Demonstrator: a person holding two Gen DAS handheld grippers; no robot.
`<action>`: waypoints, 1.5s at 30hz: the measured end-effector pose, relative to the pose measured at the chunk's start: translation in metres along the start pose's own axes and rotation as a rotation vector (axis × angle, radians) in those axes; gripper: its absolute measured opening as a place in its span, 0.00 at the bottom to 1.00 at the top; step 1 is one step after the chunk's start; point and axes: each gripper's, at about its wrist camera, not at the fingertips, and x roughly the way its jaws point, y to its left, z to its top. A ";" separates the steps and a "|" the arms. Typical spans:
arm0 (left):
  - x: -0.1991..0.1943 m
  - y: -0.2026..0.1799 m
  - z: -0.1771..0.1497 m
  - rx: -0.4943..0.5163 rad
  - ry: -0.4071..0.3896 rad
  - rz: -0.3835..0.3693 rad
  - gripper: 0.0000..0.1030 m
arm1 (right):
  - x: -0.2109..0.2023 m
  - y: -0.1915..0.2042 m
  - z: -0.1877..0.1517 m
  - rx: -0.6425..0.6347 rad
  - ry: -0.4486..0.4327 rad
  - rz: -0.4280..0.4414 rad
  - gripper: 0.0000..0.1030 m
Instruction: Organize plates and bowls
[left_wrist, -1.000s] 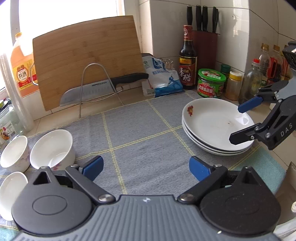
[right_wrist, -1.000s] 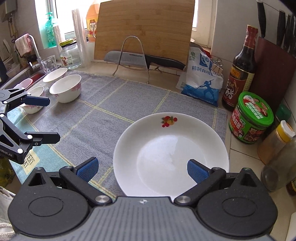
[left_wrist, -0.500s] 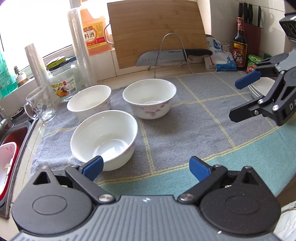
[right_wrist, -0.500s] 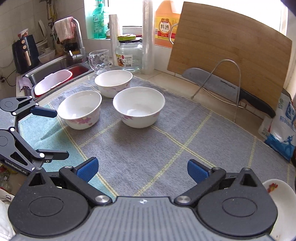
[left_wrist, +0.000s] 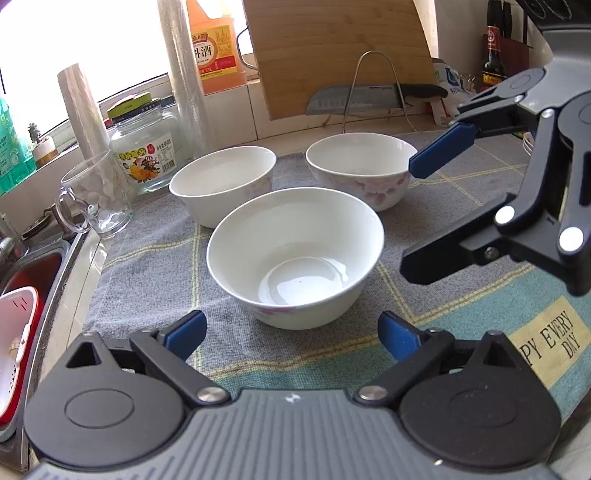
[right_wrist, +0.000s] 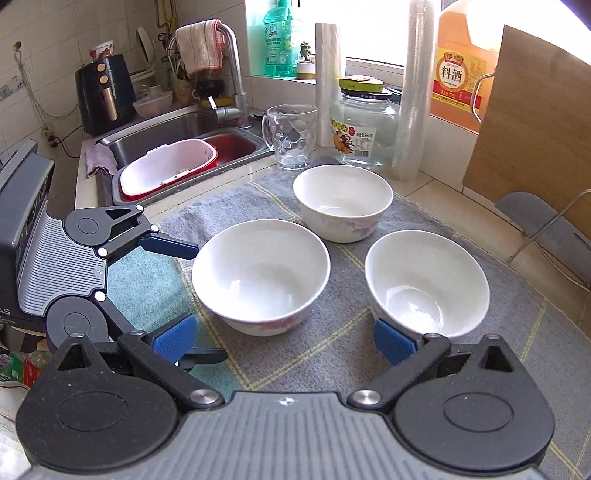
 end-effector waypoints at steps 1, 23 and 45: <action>0.001 0.001 0.000 0.000 -0.002 -0.007 0.96 | 0.005 0.002 0.002 -0.002 -0.003 0.011 1.00; 0.007 0.008 0.004 0.007 -0.066 -0.076 0.82 | 0.054 -0.012 0.026 0.109 0.011 0.054 0.74; -0.018 -0.010 0.014 0.072 -0.044 -0.144 0.82 | 0.015 -0.006 0.010 0.138 0.004 0.041 0.74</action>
